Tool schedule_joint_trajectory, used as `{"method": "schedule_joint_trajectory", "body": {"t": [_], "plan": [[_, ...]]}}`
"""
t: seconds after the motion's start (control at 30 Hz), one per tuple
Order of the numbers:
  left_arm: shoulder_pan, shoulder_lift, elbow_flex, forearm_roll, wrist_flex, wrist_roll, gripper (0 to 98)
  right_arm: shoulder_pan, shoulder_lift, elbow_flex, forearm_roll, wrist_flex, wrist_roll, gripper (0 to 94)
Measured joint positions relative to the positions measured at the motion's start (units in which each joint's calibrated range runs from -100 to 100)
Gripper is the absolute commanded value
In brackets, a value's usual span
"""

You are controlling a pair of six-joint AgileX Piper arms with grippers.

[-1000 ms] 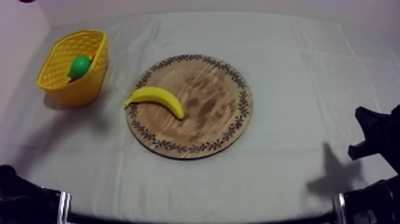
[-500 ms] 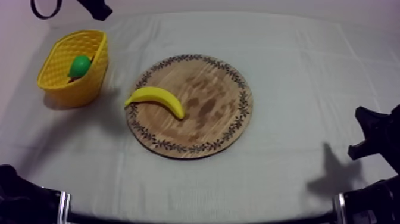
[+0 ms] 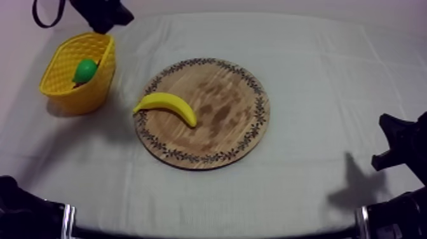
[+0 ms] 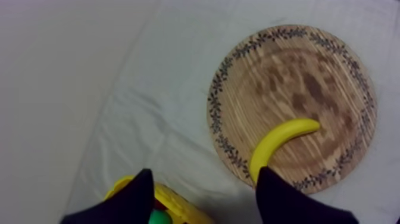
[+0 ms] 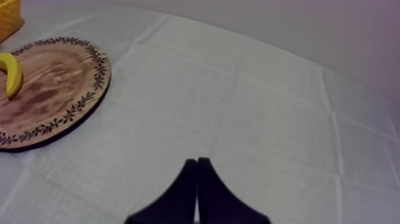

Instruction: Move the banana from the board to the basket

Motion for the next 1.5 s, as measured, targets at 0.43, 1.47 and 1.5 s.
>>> {"method": "schedule_joint_trajectory", "body": {"t": [0.43, 1.47, 1.5], "plan": [[-0.32, 2.17, 3.8, -1.88, 0.7, -3.62, 73.5, 0.0, 0.0, 0.0, 0.0, 0.08, 0.0, 0.3], [-0.4, 29.78, 4.43, -2.35, -10.11, -7.33, 69.0, 0.0, 0.0, 0.0, 0.0, 0.08, 0.0, 0.3], [-0.41, 30.7, 4.15, -2.35, -10.02, -7.31, 68.9, 0.0, 0.0, 0.0, 0.0, 0.08, 0.0, 0.3]]}}
